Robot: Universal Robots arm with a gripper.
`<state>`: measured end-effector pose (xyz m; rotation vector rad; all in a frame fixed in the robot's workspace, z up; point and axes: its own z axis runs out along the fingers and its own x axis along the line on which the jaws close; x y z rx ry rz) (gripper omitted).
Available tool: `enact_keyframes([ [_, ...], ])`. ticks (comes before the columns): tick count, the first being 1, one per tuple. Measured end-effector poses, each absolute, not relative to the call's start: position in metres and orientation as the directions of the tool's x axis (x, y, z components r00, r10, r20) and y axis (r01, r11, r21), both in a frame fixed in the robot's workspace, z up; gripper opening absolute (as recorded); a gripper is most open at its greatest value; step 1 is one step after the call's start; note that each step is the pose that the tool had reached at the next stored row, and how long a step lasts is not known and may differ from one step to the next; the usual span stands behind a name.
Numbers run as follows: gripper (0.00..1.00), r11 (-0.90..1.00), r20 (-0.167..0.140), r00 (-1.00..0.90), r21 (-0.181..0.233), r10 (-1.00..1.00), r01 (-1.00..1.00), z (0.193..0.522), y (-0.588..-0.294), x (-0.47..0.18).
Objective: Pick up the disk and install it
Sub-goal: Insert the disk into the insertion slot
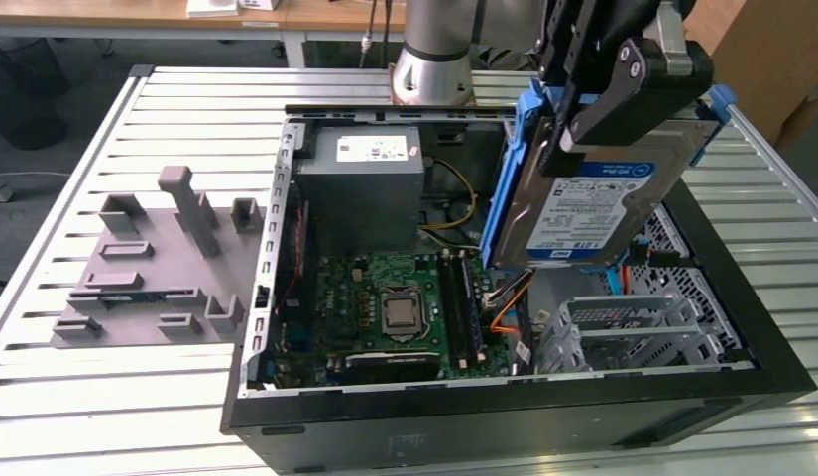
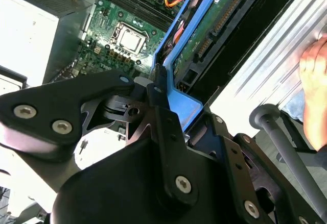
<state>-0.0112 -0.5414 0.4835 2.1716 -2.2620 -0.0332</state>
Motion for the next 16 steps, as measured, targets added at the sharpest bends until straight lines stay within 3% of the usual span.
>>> enact_keyframes([
  [16, 0.36, 0.041, -0.01, -0.041, 0.019, -0.999, -0.999, 0.4836, -0.5407, -0.0088],
])
